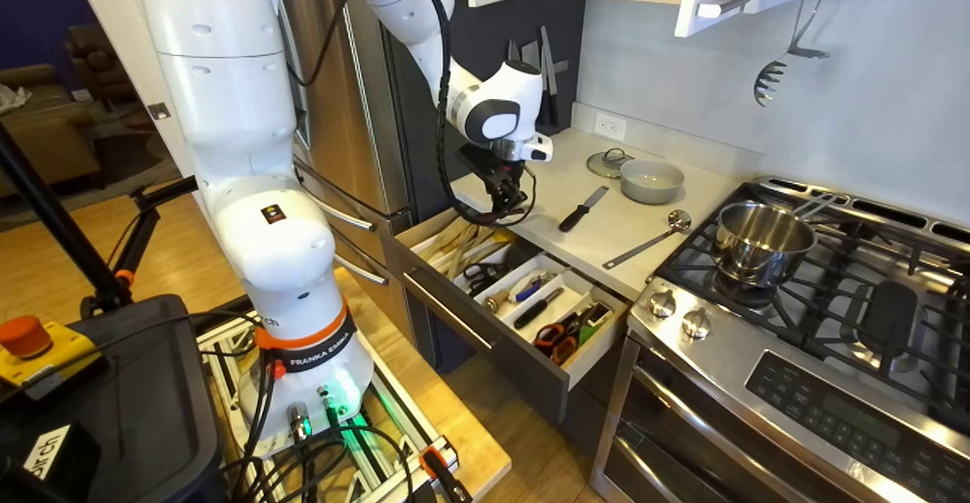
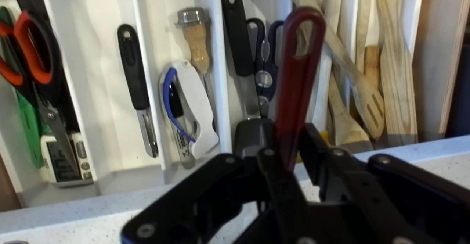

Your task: Remove all the utensils on the cabinet top and put each utensil in a different compartment of the drawer starting with the wooden ladle into the left most compartment then the black spatula into the second far left compartment and continue with the same sequence up to the black knife

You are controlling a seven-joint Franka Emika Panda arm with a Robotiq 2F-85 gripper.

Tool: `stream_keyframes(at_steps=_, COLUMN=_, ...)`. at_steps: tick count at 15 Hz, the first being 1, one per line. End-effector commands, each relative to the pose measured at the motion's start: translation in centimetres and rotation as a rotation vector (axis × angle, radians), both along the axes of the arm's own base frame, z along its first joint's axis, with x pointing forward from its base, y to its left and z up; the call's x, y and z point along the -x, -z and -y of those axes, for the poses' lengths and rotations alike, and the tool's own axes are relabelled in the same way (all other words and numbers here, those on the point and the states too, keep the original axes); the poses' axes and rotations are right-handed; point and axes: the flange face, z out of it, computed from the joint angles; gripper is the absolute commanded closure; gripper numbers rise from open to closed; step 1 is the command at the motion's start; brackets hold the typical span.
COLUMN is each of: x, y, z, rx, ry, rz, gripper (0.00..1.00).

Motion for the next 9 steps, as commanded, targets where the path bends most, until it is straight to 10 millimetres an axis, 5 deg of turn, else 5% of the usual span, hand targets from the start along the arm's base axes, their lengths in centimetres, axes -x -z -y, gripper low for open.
stream_keyframes(at_steps=1, x=3.3, y=-0.9, z=2.5, rx=-0.047, ry=-0.012, rz=-0.069, gripper=0.95)
stream_keyframes(at_steps=9, x=4.9, y=1.9, z=5.5, rx=-0.048, ry=-0.056, rz=-0.237, gripper=0.95)
